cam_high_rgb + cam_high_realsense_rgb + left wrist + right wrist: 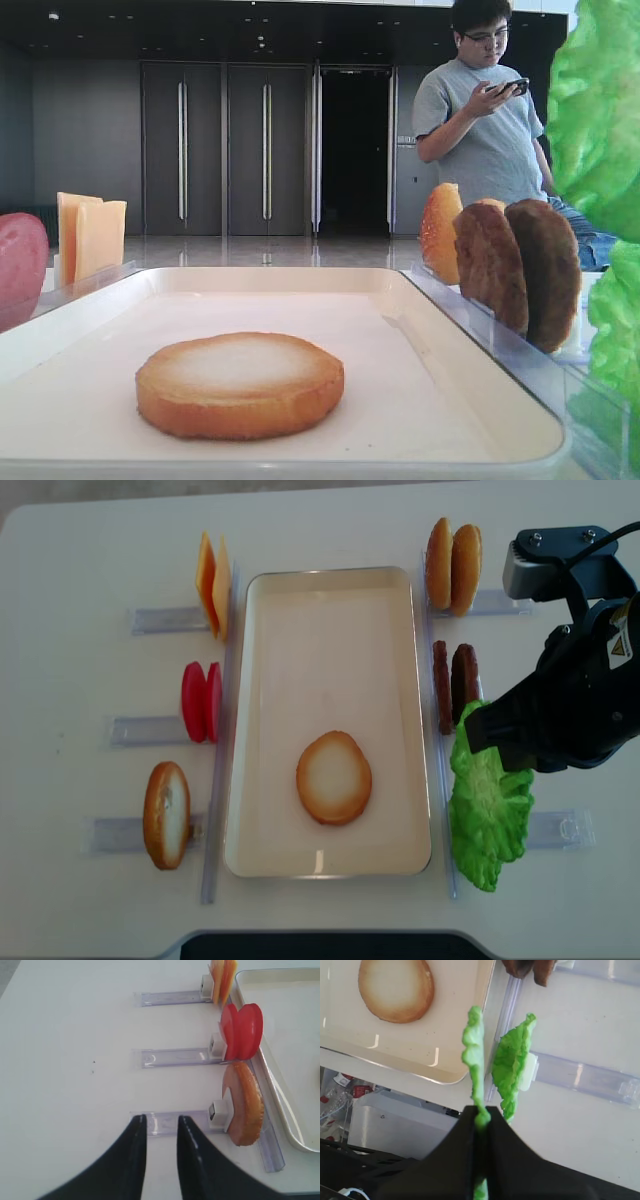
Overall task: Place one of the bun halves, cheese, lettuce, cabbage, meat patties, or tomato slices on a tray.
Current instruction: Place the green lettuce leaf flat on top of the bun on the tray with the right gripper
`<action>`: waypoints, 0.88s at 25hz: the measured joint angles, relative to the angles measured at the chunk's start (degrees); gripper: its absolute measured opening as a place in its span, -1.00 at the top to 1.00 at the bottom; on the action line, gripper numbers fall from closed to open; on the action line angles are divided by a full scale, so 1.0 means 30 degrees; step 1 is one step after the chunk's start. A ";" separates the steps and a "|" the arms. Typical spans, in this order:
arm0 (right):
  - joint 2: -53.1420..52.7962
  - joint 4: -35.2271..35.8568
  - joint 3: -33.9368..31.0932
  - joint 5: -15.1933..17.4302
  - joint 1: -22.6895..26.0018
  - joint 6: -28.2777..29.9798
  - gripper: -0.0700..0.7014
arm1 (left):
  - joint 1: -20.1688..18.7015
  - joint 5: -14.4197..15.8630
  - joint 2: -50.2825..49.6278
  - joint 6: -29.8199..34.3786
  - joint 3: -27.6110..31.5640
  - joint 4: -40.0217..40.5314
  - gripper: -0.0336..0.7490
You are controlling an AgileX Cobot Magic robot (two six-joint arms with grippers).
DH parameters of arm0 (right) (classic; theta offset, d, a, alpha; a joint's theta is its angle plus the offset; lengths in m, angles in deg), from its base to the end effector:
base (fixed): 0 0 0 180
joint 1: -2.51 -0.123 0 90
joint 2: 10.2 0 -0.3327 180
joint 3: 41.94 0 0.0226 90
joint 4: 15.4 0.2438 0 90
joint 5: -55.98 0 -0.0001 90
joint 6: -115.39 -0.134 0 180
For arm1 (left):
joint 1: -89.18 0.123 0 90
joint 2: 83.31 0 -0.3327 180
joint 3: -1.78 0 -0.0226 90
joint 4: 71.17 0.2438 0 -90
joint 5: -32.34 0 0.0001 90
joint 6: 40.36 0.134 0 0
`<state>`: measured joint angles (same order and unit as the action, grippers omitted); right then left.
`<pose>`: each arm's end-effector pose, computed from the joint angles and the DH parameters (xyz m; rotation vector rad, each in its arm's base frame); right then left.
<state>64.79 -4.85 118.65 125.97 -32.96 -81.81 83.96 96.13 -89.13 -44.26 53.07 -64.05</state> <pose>0.1452 0.1318 0.3212 -0.4107 2.9203 0.4200 -0.0227 0.0170 0.2400 0.0155 2.1038 0.0549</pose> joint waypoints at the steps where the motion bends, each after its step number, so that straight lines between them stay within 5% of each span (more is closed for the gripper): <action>1: 0.0020 0.0000 0.0000 0.0000 0.0000 0.0000 0.74 | 0.0000 0.0000 0.0000 0.0000 0.0000 0.0000 0.51; 8: 0.0020 0.2469 0.0000 -0.0298 0.0000 0.1256 0.74 | 0.0000 0.0000 0.0000 0.0000 0.0000 0.0000 0.51; 17: 0.0339 0.7272 0.0015 -0.3104 -0.1468 0.4787 0.74 | 0.0000 0.0000 0.0000 0.0000 0.0000 0.0000 0.51; 22: 0.2235 1.1339 0.0015 -0.3753 -0.1973 0.8764 0.74 | 0.0000 0.0000 0.0000 0.0000 0.0000 0.0000 0.51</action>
<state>71.50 29.17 118.69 114.71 -38.88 -55.52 83.96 96.13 -89.13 -44.26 53.07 -64.05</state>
